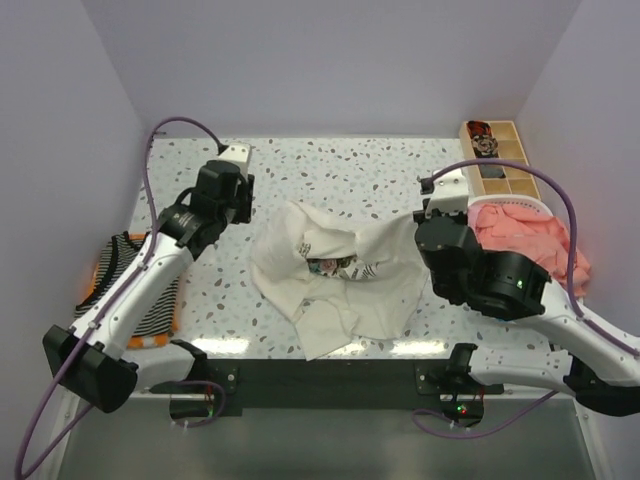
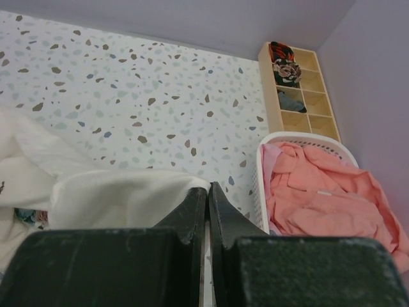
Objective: Fold and stack the t-shirts
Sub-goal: Flatten out the tshirt
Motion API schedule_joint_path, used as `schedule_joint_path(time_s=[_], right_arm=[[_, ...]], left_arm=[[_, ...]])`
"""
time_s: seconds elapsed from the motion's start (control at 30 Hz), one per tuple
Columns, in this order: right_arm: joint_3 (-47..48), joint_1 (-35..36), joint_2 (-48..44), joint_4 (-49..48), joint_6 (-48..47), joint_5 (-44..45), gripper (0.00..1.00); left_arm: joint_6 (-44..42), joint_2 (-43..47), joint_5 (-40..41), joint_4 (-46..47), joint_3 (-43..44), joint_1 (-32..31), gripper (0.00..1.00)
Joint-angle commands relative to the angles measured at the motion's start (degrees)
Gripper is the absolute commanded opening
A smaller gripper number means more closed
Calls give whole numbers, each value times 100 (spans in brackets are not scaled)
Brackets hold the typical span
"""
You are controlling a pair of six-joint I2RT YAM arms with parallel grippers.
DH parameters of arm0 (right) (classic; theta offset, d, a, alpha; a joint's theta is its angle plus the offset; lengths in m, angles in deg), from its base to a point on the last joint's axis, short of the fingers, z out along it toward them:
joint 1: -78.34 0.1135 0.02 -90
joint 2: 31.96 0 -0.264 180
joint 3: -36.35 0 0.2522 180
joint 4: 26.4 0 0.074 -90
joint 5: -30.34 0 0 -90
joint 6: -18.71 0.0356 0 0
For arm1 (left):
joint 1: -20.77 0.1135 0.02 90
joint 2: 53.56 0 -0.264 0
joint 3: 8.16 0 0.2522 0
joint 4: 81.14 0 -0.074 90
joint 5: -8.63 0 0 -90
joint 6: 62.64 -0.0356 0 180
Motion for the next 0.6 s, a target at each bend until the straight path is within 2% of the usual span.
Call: schedule_joint_path(time_s=[0.0, 0.1, 0.27, 0.33, 0.57], right_arm=[[-269, -95, 156, -486, -100, 124, 0], [-393, -262, 218, -636, -161, -95, 0], [-463, -631, 244, -751, -232, -465, 0], [-490, -789, 262, -786, -276, -640, 0], [-630, -1036, 271, -777, -302, -949, 0]], left_arm=[[180, -476, -525, 862, -497, 11, 46], [312, -766, -903, 1293, -867, 11, 47], [426, -1108, -1335, 2504, -1684, 11, 64], [453, -1337, -1414, 2760, -1711, 29, 70], [619, -2427, -1678, 3200, -1342, 283, 72]])
